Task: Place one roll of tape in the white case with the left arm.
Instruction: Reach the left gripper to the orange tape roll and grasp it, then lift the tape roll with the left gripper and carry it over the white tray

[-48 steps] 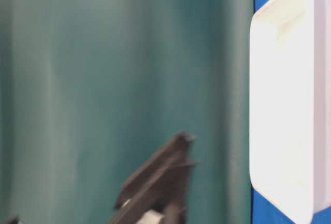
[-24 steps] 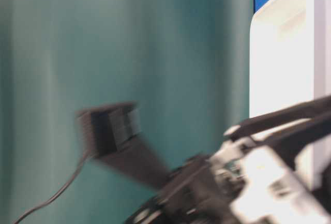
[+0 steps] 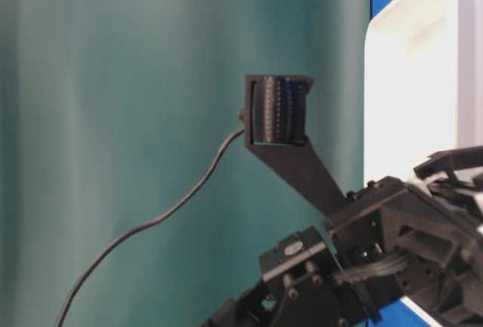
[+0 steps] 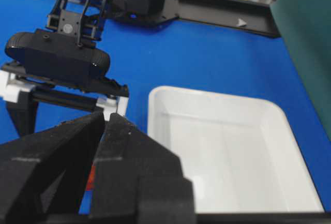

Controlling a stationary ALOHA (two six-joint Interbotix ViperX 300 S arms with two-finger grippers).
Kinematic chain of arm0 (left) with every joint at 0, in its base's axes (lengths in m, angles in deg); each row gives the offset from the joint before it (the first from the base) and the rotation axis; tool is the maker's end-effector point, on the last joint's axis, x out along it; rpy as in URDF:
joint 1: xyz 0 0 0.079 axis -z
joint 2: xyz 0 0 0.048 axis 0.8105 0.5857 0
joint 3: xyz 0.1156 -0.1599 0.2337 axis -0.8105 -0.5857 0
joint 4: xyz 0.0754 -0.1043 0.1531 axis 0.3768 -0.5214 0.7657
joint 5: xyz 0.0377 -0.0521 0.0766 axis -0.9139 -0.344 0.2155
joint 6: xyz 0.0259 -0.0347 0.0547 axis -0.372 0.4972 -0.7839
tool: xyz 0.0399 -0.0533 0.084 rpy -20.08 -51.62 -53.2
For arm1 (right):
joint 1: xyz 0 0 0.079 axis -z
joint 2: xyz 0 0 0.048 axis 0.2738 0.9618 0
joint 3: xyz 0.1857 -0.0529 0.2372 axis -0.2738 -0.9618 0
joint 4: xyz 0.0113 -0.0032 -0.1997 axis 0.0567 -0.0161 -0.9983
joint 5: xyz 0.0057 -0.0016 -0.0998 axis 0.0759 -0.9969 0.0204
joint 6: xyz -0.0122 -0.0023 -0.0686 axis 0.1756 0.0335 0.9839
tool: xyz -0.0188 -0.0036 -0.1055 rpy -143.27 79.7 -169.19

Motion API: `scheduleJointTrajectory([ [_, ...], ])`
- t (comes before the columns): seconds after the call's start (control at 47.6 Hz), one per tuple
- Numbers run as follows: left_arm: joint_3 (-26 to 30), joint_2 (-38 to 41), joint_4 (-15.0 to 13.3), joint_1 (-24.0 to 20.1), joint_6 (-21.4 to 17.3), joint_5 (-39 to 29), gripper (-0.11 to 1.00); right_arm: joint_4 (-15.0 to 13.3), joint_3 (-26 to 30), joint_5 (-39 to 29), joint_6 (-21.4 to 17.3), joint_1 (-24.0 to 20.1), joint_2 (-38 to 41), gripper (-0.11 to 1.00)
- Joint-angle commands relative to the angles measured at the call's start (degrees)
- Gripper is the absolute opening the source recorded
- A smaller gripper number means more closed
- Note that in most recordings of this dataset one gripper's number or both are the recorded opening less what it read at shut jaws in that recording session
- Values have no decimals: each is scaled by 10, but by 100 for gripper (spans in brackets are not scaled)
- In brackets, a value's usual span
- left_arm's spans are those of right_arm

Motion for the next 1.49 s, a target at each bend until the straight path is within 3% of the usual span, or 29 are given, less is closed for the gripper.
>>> scheduleJointTrajectory([
  [0.0, 16, -8, 2, -3, 2, -17, 67, 1, 10, 2, 0, 2, 3, -10],
  [0.147, 24, -11, 3, -3, -3, -41, 25, 1, 10, 2, 0, 2, 3, -10],
  [0.463, 47, -105, 11, -4, -22, -104, 25, 1, 10, 0, -1, 2, 8, -10],
  [0.715, 46, -174, 15, -53, -98, -149, 25, 1, 9, 2, -2, 2, 11, -10],
  [0.862, 40, -160, 15, -111, -136, -146, 25, 1, 8, 2, -3, 2, 14, -10],
  [1.072, 39, -118, 15, -173, -141, -112, 25, 1, 7, 2, -4, 2, 18, -10],
  [1.472, 26, -20, 11, -198, -162, -24, 25, 1, 6, 0, -4, 2, 28, -10],
])
